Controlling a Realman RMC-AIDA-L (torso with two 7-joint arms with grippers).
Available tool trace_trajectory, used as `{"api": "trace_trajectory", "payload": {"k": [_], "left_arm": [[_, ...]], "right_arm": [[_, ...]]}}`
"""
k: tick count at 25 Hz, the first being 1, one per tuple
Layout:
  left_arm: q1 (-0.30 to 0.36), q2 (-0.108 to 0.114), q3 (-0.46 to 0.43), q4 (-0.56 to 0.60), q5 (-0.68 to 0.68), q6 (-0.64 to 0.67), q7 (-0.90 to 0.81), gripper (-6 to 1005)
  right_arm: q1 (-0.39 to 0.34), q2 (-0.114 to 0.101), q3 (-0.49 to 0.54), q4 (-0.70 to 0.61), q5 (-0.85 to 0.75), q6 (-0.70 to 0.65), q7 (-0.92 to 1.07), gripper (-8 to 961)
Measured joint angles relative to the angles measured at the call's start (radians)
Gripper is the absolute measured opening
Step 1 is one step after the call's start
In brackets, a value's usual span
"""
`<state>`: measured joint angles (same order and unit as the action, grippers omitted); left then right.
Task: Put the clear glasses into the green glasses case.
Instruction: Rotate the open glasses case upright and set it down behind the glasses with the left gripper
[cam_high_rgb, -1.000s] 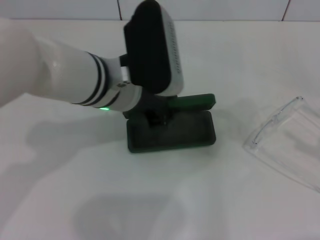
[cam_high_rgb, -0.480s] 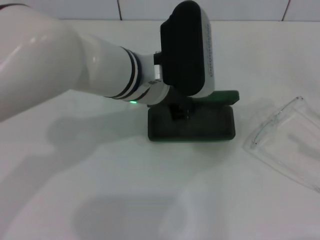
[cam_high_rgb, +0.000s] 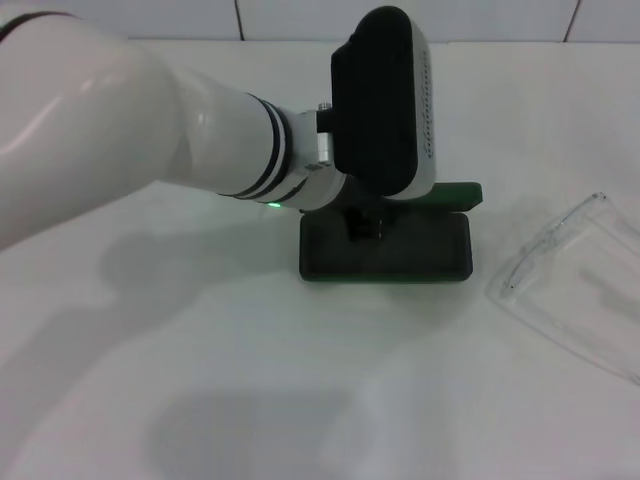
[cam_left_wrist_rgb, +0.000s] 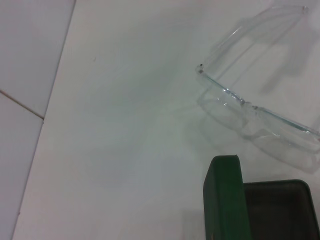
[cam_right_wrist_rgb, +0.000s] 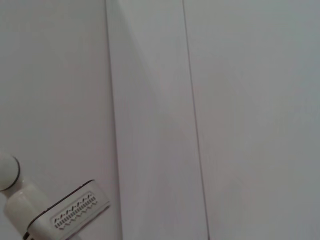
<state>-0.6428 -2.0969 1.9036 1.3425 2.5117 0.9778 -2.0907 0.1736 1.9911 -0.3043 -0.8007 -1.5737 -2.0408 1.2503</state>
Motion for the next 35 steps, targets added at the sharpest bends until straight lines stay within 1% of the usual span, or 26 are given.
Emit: {"api": "trace_trajectory", "payload": {"k": [12, 19, 35], "left_arm": [[0.004, 0.000, 0.032, -0.023, 0.009, -0.048, 0.002, 204], [0.003, 0.001, 0.049, -0.027, 0.010, -0.049, 0.002, 204], [0.010, 0.001, 0.055, -0.027, 0.012, -0.053, -0.008, 233]], "right_arm": [[0.001, 0.000, 0.008, 0.000, 0.000, -0.002, -0.002, 860], [0.000, 0.000, 0.008, 0.000, 0.005, -0.002, -0.003, 860], [0.000, 0.002, 0.010, 0.000, 0.004, -0.001, -0.005, 860]]}}
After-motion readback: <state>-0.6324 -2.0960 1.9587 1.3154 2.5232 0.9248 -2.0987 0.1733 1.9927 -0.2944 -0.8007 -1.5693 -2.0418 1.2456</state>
